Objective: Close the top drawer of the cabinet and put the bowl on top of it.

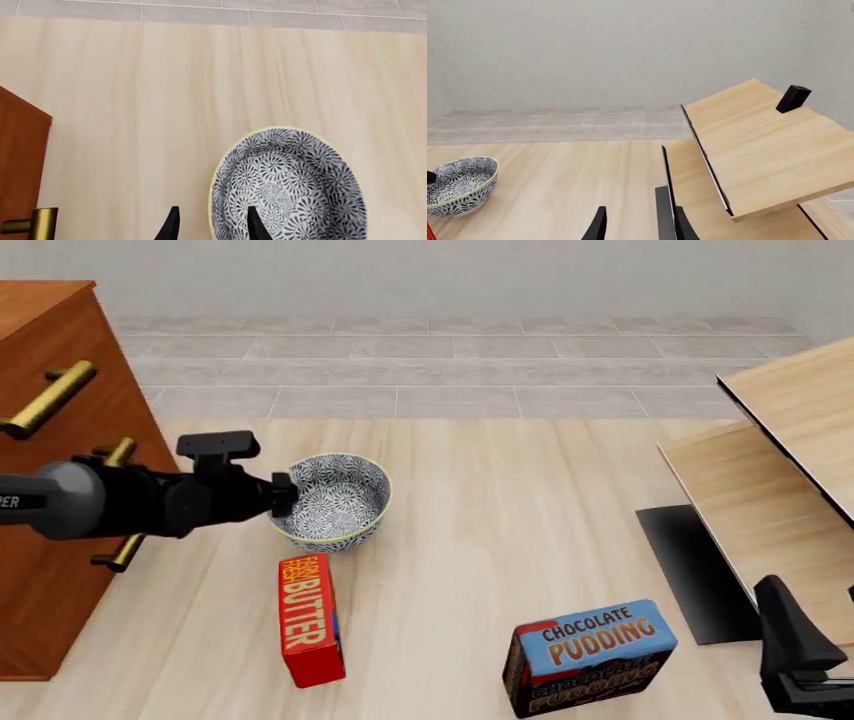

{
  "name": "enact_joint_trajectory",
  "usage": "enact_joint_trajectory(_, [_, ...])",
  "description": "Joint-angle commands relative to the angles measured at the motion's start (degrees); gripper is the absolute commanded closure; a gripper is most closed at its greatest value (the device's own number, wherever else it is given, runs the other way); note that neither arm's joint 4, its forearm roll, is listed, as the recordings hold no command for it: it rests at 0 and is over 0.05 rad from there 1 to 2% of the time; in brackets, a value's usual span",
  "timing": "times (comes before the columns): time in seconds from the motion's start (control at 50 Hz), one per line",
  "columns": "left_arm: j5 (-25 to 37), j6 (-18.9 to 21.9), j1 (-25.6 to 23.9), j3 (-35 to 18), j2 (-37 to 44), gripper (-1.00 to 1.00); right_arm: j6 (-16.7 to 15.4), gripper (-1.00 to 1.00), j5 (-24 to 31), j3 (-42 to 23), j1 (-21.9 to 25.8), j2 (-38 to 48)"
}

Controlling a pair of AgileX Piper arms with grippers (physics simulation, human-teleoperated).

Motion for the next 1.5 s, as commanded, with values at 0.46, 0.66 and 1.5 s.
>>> enact_joint_trajectory(0.46, [-2.94,-0.61,-0.86,1.38,3.65,-1.00,0.16,-1.00,-0.01,-0.05,-0.13,-0.01])
enact_joint_trajectory(0.66, [-3.21,-0.82,-1.29,1.51,4.13,-1.00,0.14,-1.00,-0.02,-0.05,-0.13,-0.01])
enact_joint_trajectory(1.5, [-0.74,-5.79,1.67,0.23,0.66,1.00,0.49,-1.00,-0.26,-0.14,-0.57,-0.04])
